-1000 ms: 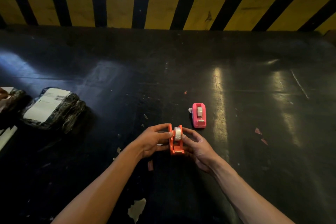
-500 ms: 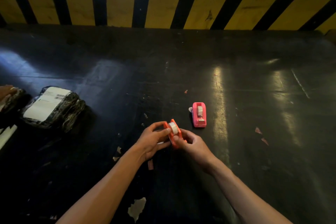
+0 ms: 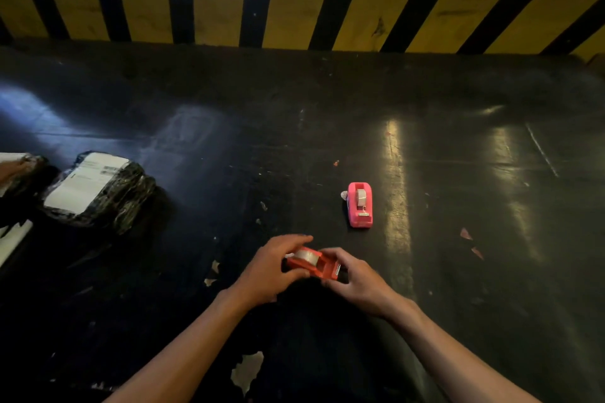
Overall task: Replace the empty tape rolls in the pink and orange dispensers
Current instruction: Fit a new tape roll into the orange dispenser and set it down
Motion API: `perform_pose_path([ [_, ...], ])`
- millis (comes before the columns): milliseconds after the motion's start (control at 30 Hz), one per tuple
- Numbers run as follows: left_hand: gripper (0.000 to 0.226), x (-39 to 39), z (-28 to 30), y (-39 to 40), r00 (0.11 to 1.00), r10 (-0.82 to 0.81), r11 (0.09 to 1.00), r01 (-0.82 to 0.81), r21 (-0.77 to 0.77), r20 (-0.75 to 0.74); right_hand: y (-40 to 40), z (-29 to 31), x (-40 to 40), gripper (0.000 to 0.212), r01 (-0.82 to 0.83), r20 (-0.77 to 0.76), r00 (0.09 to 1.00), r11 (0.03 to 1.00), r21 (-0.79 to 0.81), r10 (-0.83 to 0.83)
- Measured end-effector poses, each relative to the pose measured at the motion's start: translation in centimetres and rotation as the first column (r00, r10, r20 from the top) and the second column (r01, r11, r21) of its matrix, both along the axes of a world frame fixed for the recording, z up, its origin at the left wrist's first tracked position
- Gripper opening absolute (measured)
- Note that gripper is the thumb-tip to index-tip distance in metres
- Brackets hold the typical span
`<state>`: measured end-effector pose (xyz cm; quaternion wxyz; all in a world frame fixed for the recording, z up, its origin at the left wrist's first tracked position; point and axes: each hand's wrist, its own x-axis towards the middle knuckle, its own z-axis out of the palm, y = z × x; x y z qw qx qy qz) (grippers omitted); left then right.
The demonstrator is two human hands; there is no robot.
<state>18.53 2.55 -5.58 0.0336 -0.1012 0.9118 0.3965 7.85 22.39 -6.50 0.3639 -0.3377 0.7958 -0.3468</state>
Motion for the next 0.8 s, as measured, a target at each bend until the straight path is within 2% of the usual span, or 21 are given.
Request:
perform_pose_path([
  [67,0.055,0.8,-0.6,0.2,0.997,-0.071,0.991,0.072,-0.111,0.011,0.3,-0.5,0.3,0.051,-0.053,-0.014,0.998,0.998,0.02,0.054],
  [167,0.05,1.7,-1.7,1.0,0.999,-0.043,0.988,0.044,-0.151,0.005,0.7,-1.3,0.6,0.052,-0.041,-0.114,0.993,0.999,0.028,0.044],
  [267,0.051,2.4,-3.0,1.7,1.0,-0.009,0.974,0.009,-0.227,0.001,0.8,-1.8,1.2,0.053,0.039,-0.27,0.962,0.998,-0.043,-0.049],
  [367,0.051,2.6,-4.0,2.0,0.999,0.029,0.967,-0.032,-0.253,-0.016,0.4,-1.8,2.1,0.043,0.165,-0.371,0.906,0.977,-0.134,-0.204],
  [467,0.052,2.6,-4.4,2.2,0.998,0.046,0.97,-0.054,-0.235,-0.041,-0.5,-1.8,2.9,0.036,0.219,-0.42,0.867,0.963,-0.158,-0.267],
  [567,0.053,2.7,-4.5,2.2,0.997,0.053,0.987,-0.062,-0.151,-0.061,-1.3,-1.7,3.3,0.035,0.221,-0.442,0.858,0.965,-0.142,-0.261],
  [633,0.05,2.7,-4.5,2.2,0.995,0.062,0.994,-0.068,-0.08,-0.072,-1.9,-1.4,3.5,0.037,0.23,-0.431,0.868,0.969,-0.096,-0.248],
  [800,0.046,2.9,-4.4,2.2,0.993,0.09,0.996,-0.091,-0.016,-0.073,-3.4,-1.2,4.2,0.043,0.285,-0.373,0.891,0.959,0.013,-0.259],
])
